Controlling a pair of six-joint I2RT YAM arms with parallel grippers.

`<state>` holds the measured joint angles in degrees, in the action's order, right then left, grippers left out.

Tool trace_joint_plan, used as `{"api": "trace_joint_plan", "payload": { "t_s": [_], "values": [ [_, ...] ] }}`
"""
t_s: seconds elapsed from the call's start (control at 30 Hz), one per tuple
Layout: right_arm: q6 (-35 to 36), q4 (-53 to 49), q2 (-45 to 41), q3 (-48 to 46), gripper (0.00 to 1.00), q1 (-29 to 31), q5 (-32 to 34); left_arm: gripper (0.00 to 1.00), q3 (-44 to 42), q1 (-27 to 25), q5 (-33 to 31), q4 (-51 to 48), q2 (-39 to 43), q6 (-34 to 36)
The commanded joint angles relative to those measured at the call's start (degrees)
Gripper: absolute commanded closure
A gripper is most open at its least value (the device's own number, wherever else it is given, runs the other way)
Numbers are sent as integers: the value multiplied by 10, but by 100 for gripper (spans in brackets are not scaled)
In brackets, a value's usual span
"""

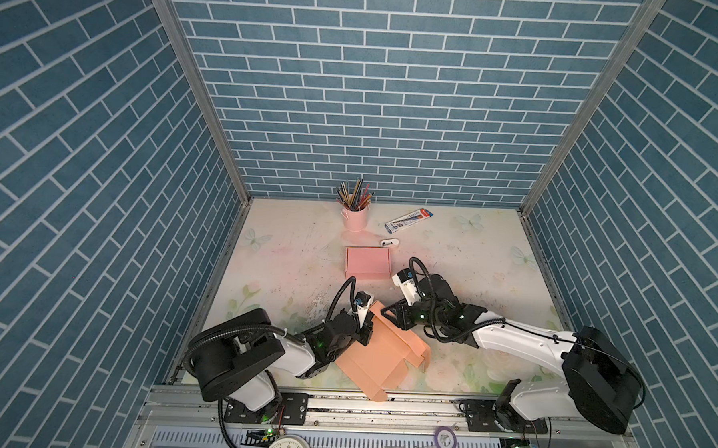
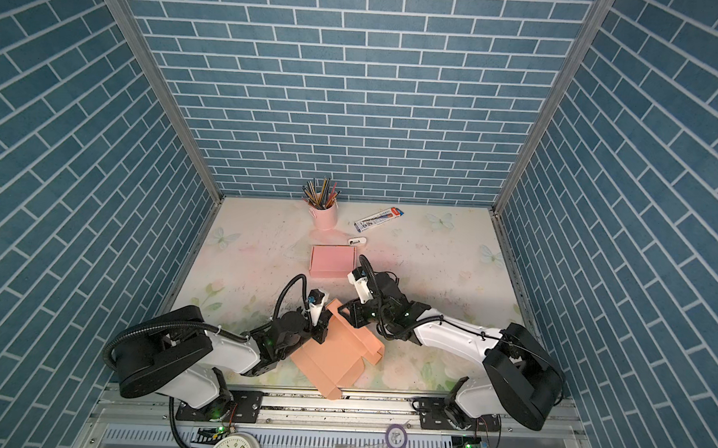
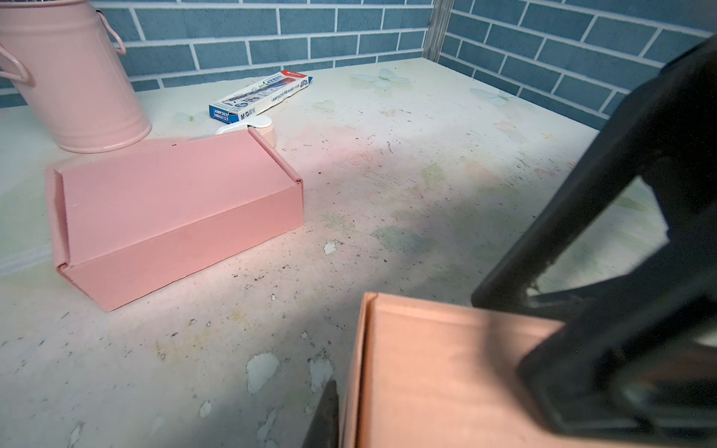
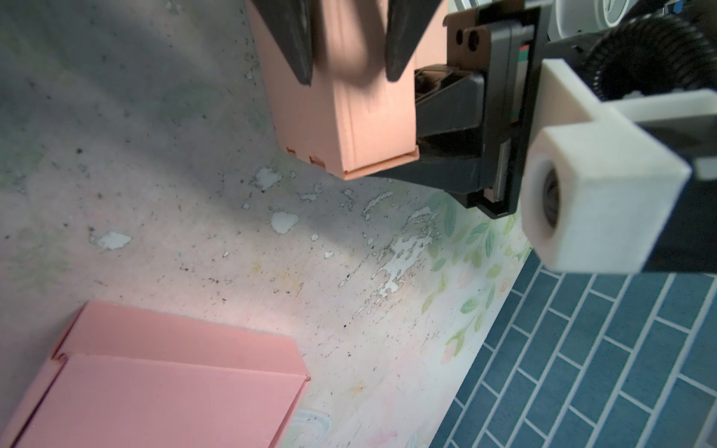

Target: Fold the paper box

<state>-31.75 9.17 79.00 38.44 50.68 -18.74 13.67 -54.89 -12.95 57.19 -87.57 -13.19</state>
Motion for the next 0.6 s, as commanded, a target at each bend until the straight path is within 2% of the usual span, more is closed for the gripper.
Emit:
{"api": "trace_joint_plan", "payload": {
  "t_s": [0.0, 0.33, 0.57],
  "values": [
    [-22, -7, -11, -14, 68, 2, -8, 86, -2, -3, -27, 27, -4, 2],
    [-17, -25, -21, -13, 69, 2, 21, 72, 2, -5, -22, 26, -22, 2],
    [-17, -30, -29, -12, 69, 2, 33, 74, 13, -4, -22, 20, -31, 1]
  ]
}}
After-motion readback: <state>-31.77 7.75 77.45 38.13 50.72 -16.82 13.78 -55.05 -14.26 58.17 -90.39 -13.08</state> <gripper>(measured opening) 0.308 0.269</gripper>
